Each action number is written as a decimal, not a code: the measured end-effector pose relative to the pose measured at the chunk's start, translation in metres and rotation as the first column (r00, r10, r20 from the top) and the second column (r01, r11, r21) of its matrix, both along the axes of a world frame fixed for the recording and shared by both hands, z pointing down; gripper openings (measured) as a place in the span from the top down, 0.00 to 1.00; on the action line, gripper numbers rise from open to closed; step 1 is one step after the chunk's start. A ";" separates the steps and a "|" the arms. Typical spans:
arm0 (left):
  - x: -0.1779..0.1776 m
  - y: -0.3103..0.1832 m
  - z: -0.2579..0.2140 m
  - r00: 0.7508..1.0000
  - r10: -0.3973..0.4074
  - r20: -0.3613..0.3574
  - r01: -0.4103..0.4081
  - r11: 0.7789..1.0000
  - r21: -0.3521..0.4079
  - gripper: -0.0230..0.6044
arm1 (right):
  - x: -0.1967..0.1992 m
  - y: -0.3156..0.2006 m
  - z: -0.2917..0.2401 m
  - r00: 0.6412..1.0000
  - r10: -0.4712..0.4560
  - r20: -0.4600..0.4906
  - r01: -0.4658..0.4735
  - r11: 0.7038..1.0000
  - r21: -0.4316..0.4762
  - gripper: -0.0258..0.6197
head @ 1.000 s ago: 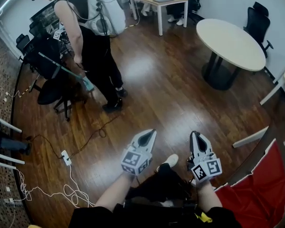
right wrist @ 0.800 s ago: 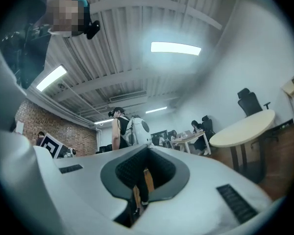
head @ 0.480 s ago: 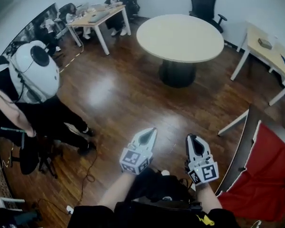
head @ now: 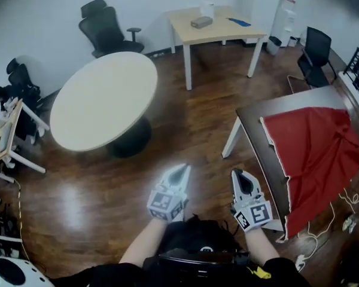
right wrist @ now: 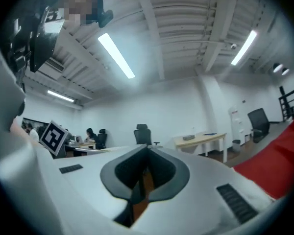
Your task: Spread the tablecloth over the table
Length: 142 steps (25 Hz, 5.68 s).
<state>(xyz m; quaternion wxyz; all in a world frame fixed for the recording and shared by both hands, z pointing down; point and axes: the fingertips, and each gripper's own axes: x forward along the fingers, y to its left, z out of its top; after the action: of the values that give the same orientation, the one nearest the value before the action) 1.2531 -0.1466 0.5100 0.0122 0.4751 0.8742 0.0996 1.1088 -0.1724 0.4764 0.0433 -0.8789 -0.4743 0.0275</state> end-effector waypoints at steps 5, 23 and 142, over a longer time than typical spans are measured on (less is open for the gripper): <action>-0.063 0.066 -0.004 0.966 0.250 -0.067 -0.254 0.965 -0.059 0.96 | -0.038 0.023 0.006 0.966 0.257 0.008 -0.257 0.966 0.018 0.95; -0.385 0.148 0.006 0.745 0.627 -0.228 -0.664 0.730 -0.162 0.96 | -0.322 0.051 0.015 0.685 0.727 0.045 -0.726 0.686 -0.043 0.95; -0.635 0.052 0.182 0.586 0.719 0.374 -0.589 0.061 0.806 0.59 | -0.458 -0.005 0.220 0.535 0.793 0.291 -0.775 0.324 0.543 0.93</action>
<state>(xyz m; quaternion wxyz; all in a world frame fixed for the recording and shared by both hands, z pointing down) 0.6184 -0.0944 0.6921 -0.3361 -0.0365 0.7978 0.4993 0.6507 -0.1775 0.6967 0.3144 -0.4719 -0.8178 -0.0988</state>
